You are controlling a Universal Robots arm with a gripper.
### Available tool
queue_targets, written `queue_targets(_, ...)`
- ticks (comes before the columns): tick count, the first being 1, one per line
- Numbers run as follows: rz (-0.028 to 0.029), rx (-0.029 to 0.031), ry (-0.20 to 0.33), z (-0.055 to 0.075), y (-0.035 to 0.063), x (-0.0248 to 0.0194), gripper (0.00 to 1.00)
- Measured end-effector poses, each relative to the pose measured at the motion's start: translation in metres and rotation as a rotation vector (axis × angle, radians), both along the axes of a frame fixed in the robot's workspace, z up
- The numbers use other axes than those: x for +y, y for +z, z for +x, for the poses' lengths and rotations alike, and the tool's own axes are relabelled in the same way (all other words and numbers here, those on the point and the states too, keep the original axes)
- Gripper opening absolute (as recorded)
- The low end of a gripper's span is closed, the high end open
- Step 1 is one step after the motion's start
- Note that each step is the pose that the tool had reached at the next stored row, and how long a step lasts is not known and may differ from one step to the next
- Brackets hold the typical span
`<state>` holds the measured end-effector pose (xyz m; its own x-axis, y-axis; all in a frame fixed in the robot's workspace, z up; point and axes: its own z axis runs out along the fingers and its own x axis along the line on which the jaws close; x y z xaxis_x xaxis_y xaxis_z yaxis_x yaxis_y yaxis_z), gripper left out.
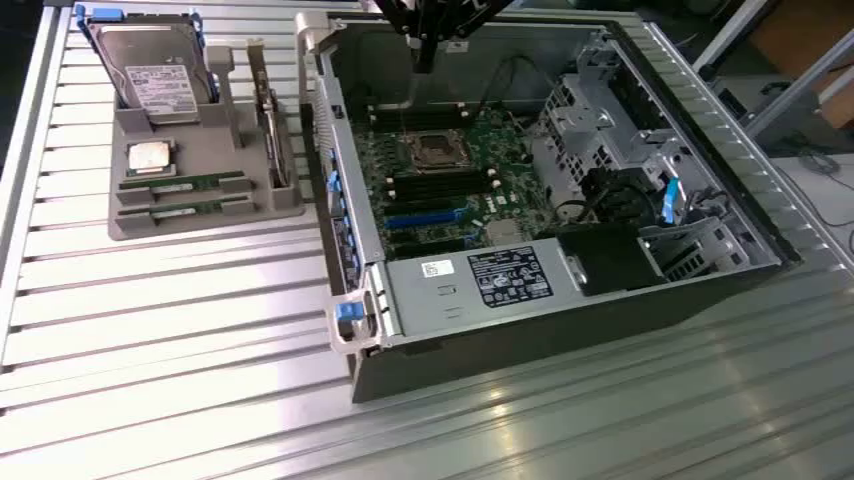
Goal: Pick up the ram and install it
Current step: 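Reach for the ram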
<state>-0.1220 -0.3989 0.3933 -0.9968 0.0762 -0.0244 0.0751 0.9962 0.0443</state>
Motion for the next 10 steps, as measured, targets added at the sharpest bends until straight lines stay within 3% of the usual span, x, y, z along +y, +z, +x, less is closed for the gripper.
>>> queue_targets(2,0.0001,-0.0001,0.0,-0.01,0.0,0.0,0.11)
queue_targets(10,0.0001,-0.0001,0.0,-0.019,0.0,0.0,0.11)
